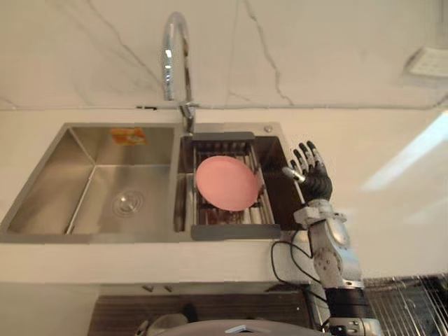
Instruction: Walk over to the sink, pick up the cup, carry it to the dishwasher, place the cup inside the dishwasher, then close the dishwasher door
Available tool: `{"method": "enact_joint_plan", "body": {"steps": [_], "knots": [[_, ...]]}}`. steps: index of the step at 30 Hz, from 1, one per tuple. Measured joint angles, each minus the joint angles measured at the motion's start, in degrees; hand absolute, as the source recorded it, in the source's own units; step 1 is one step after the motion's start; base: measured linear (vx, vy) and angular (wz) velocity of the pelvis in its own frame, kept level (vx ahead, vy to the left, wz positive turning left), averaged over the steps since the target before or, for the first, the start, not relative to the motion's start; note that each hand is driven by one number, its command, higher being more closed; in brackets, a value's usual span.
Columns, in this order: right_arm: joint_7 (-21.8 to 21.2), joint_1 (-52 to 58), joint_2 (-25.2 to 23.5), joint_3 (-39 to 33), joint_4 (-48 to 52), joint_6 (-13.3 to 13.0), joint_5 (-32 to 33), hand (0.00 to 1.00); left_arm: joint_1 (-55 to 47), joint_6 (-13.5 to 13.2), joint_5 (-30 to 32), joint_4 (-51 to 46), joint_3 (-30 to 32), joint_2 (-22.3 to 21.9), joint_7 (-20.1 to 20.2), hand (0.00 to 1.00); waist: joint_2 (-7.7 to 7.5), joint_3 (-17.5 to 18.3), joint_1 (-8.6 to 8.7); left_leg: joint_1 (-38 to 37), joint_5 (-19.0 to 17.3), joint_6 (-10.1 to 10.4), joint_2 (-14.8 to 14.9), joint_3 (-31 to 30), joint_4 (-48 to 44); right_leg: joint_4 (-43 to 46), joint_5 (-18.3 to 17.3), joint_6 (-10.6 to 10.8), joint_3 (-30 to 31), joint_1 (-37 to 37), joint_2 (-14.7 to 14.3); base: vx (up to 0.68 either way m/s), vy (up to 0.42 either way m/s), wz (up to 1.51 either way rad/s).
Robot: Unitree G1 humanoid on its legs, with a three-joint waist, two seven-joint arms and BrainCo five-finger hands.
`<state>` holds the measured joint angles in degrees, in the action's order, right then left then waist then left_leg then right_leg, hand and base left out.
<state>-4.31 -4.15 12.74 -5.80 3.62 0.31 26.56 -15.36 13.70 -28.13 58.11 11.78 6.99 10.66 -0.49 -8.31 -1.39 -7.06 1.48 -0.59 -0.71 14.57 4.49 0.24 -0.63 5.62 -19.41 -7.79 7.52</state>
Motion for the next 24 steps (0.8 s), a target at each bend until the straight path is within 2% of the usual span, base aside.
{"method": "enact_joint_plan", "body": {"steps": [2,5,10,18,24], "knots": [[-0.66,0.02,1.90,0.94,0.06,0.83,-4.63,0.00,0.56,-0.20,2.44,-0.01,0.82,-0.21,0.29,0.00,0.04,0.04,0.84,-0.13,-0.11,0.25,0.59,0.63,0.00,-0.68,0.24,-0.23,0.21,0.12,-0.63,0.01,-0.061,-0.21],[-0.88,0.01,3.95,3.20,0.21,2.49,-8.14,0.00,1.12,-0.82,5.94,-0.01,1.02,-0.18,1.13,0.00,0.00,0.19,1.02,-0.15,-0.12,0.66,1.35,1.23,0.00,-1.07,0.74,-0.62,0.39,0.21,-1.43,0.04,-0.064,-0.16],[-5.05,-0.19,6.12,7.52,0.87,5.16,-15.81,0.00,1.56,-1.15,8.17,-0.15,-0.87,0.00,1.97,0.00,0.35,0.47,1.08,-0.27,-0.03,0.82,1.98,1.51,-0.02,-1.44,0.93,-0.73,0.05,0.19,-2.16,0.04,-0.046,-0.05],[-9.11,-2.33,7.16,13.80,4.75,5.19,-18.30,0.00,2.14,-0.80,10.39,-0.05,-3.26,0.79,2.02,0.00,0.31,0.56,0.98,-1.11,-0.19,0.93,1.98,2.91,-0.01,-1.80,1.57,-1.03,0.69,-0.04,-2.15,-0.03,-0.001,-0.10],[-8.80,-5.19,6.87,19.48,4.79,5.28,-23.02,0.00,2.29,-0.40,11.05,0.45,-3.22,0.78,-0.72,0.00,0.28,0.58,0.38,-1.08,0.11,0.59,2.01,3.16,0.02,-2.62,2.35,-1.27,1.17,-0.08,-2.36,-0.05,0.003,-0.05]]}}
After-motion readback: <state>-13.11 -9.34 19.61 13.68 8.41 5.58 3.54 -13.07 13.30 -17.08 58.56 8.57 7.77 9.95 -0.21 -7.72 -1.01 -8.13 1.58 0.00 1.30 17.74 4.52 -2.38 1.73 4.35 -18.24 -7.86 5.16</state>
